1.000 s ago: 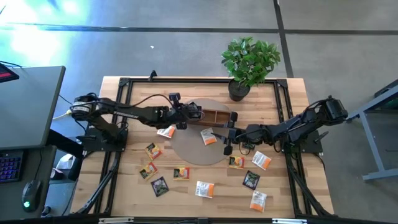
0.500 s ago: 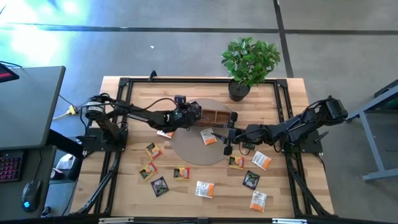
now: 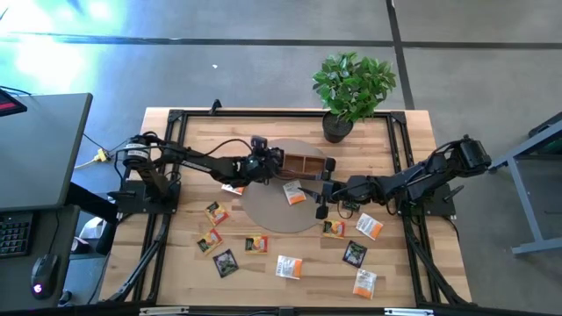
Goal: Pick & Place Tea
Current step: Put the black tea bag into the left side area of the wooden organizer
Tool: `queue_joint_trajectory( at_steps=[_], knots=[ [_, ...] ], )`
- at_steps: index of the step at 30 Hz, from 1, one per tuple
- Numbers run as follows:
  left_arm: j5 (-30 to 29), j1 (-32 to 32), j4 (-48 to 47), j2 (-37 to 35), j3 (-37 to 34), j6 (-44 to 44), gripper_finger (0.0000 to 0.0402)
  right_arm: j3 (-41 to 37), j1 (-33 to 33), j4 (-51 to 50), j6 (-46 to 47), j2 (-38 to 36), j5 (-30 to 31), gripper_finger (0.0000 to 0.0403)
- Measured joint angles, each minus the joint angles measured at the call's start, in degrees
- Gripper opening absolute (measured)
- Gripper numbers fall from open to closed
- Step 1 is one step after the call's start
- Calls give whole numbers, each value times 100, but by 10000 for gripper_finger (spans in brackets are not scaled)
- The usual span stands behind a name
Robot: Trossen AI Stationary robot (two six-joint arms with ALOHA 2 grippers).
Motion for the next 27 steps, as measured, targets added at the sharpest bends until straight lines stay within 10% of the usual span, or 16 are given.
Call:
queue_joint_trajectory(
  at_steps=[20,27],
  knots=[
    [164,-145,-15,0,35,808,126,-1,-1,-14,-1,0,2,140],
    [-249,-229,-382,0,482,-452,161,0,0,-16,30,0,26,140]
  ],
)
